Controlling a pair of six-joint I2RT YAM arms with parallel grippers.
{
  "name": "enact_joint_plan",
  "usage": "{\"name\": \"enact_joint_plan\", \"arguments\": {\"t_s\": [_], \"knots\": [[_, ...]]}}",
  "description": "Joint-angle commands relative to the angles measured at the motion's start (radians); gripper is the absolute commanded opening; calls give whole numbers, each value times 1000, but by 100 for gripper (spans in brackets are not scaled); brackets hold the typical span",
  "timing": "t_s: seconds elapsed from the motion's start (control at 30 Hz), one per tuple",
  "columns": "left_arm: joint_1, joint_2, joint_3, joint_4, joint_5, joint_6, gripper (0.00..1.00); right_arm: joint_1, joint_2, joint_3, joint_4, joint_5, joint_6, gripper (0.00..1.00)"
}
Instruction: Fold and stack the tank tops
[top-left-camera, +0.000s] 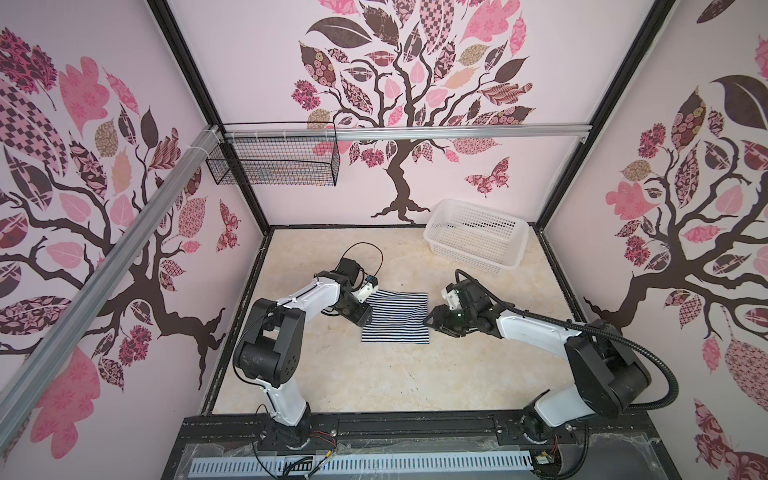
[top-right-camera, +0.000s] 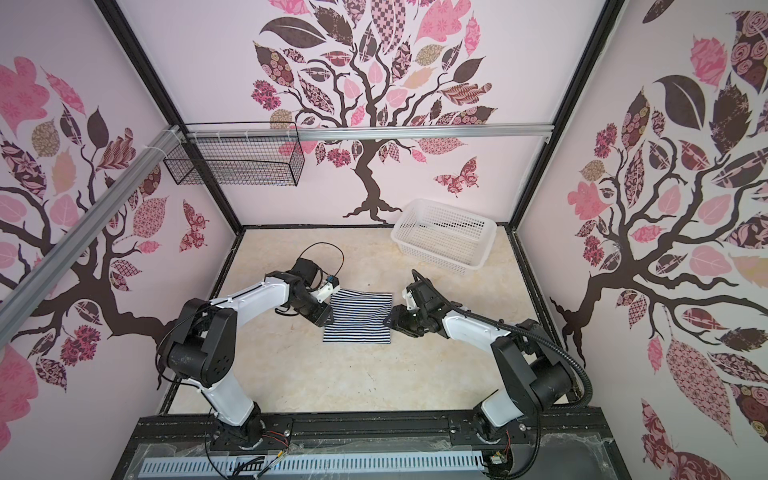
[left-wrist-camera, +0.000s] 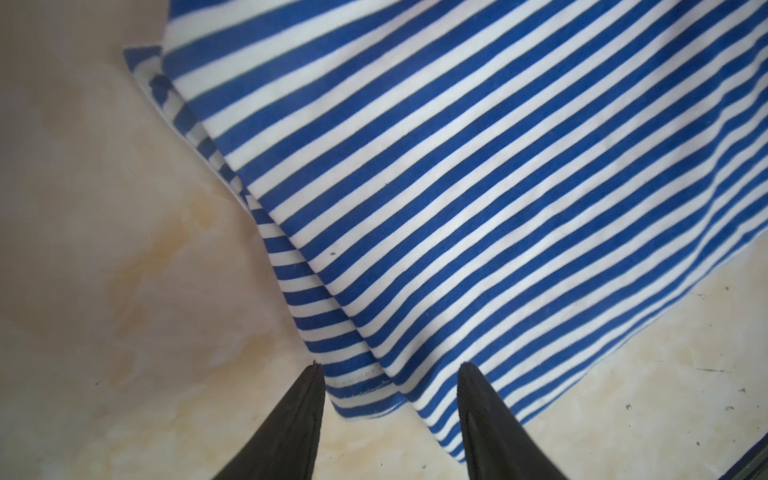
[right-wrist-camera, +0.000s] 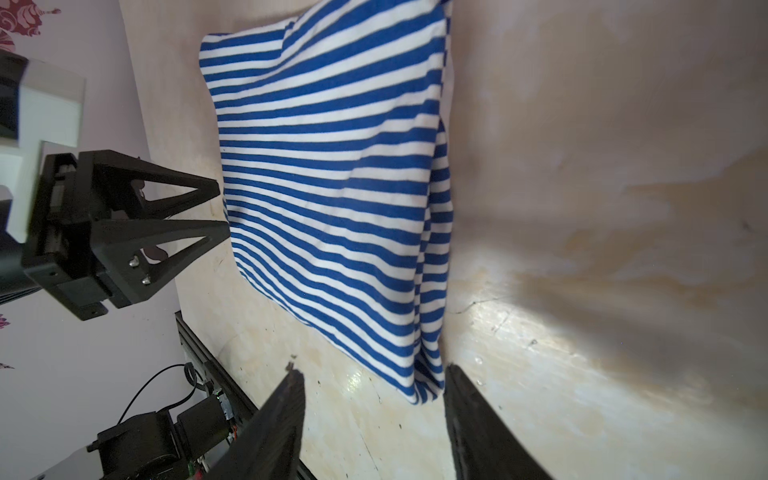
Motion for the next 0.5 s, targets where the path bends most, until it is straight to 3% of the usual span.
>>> {"name": "enact_joint_plan", "arguments": {"t_s": [0.0, 0.2, 0.47], "knots": [[-1, 13, 31, -2, 27, 0, 54, 1, 1, -6, 14, -9, 2, 57], [-1, 49, 38, -48, 119, 22, 52, 1, 44, -4, 33, 0, 0, 58], [29, 84, 64, -42, 53, 0, 30, 1, 156, 80, 34, -8, -18, 50]]}}
